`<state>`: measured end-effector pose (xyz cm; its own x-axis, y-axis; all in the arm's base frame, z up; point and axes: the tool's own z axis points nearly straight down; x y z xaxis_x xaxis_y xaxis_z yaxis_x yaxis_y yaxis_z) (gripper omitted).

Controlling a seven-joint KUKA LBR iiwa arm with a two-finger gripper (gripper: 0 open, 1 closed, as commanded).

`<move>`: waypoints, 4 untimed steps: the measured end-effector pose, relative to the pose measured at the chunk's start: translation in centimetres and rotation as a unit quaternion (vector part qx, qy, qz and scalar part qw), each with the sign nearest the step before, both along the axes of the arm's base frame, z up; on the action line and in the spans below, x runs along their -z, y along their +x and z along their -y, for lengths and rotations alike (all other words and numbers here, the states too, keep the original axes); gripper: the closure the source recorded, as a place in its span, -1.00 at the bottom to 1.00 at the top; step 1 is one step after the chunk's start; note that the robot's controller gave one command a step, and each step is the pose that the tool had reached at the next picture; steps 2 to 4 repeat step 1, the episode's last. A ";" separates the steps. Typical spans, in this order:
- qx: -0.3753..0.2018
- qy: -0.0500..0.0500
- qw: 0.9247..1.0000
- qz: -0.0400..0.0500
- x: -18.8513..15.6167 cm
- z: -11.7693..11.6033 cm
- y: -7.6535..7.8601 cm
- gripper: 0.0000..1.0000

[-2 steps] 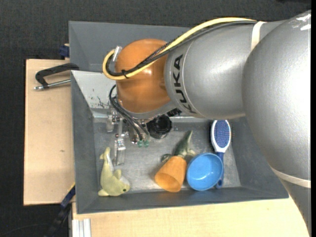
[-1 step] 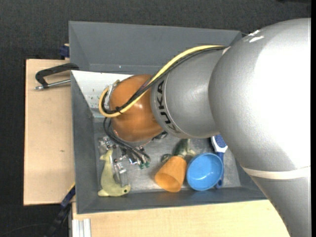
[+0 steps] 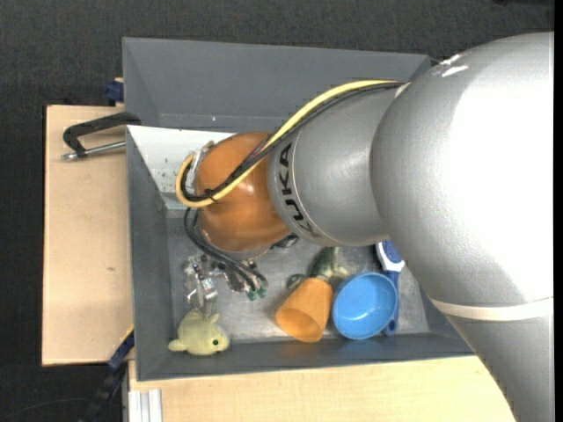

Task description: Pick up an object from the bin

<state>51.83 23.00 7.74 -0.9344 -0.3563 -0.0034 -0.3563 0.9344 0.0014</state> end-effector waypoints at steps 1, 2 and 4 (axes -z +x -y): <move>0.005 0.002 1.000 0.006 -17.4 0.6 0.6 1.00; 0.005 0.002 1.000 0.006 -17.4 0.6 0.6 1.00; 0.005 0.002 1.000 0.006 -17.4 0.6 0.6 1.00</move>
Offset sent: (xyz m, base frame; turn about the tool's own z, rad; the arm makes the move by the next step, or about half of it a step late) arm 0.0040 -0.0074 0.1672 0.0089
